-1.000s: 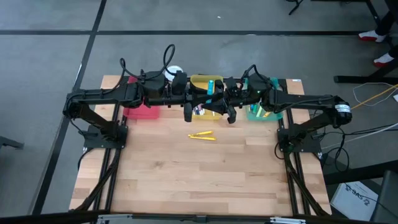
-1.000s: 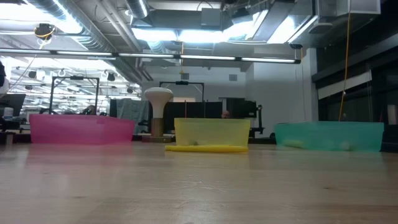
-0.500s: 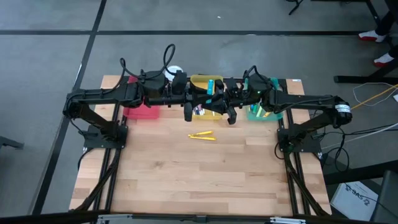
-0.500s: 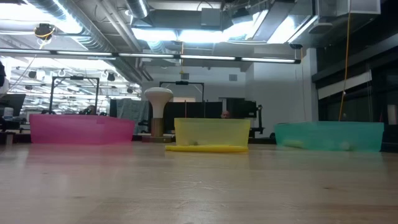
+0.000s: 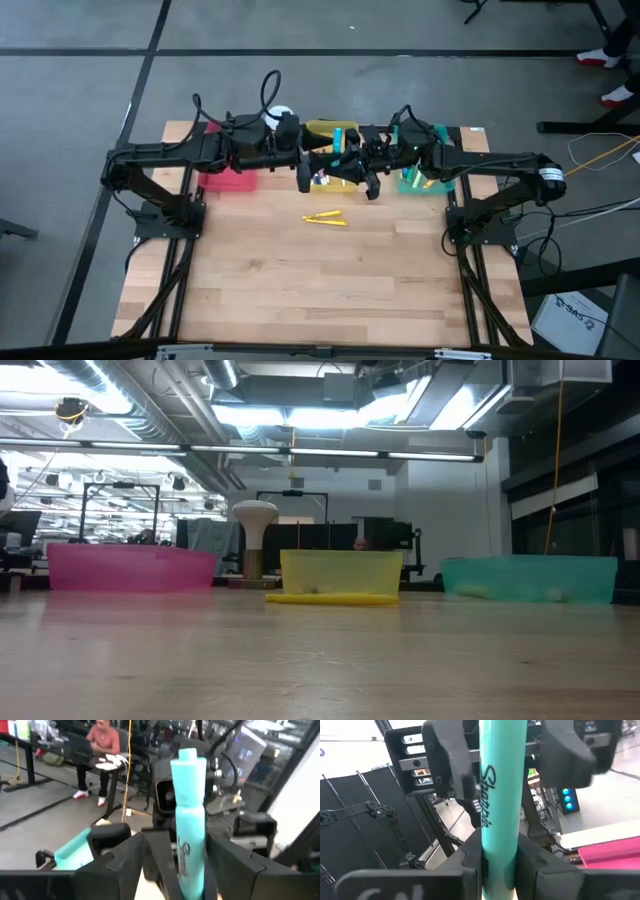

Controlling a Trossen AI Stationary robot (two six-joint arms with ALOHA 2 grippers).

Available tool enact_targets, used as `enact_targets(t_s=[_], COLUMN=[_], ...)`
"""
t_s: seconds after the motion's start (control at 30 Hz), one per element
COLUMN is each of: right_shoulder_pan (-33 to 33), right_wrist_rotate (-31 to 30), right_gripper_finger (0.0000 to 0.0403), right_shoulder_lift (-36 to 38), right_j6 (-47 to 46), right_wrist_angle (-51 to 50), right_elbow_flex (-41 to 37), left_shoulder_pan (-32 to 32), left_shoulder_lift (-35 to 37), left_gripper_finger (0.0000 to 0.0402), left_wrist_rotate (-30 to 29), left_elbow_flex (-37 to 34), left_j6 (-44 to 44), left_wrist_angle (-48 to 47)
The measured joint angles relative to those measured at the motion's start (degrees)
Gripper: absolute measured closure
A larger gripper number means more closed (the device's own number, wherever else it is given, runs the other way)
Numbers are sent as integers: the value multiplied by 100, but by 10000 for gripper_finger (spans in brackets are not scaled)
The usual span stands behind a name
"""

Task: Pick & Place Markers
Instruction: Put the light blue highlighter into the blue bin

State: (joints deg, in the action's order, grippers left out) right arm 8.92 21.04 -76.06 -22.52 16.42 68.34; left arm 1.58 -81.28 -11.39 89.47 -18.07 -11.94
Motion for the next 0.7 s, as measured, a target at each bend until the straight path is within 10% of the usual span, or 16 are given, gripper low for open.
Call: enact_targets(t_s=[0.7], right_shoulder_pan=[198], right_wrist_rotate=[-964], right_gripper_finger=[336], right_shoulder_lift=[961], right_j6=[328], right_wrist_angle=[-2657], right_elbow_flex=[-9], left_shoulder_pan=[53], left_shoulder_lift=[526], left_gripper_finger=[187], left_wrist_rotate=[-608], left_elbow_flex=[4], left_j6=[73], left_wrist_angle=[-2473])
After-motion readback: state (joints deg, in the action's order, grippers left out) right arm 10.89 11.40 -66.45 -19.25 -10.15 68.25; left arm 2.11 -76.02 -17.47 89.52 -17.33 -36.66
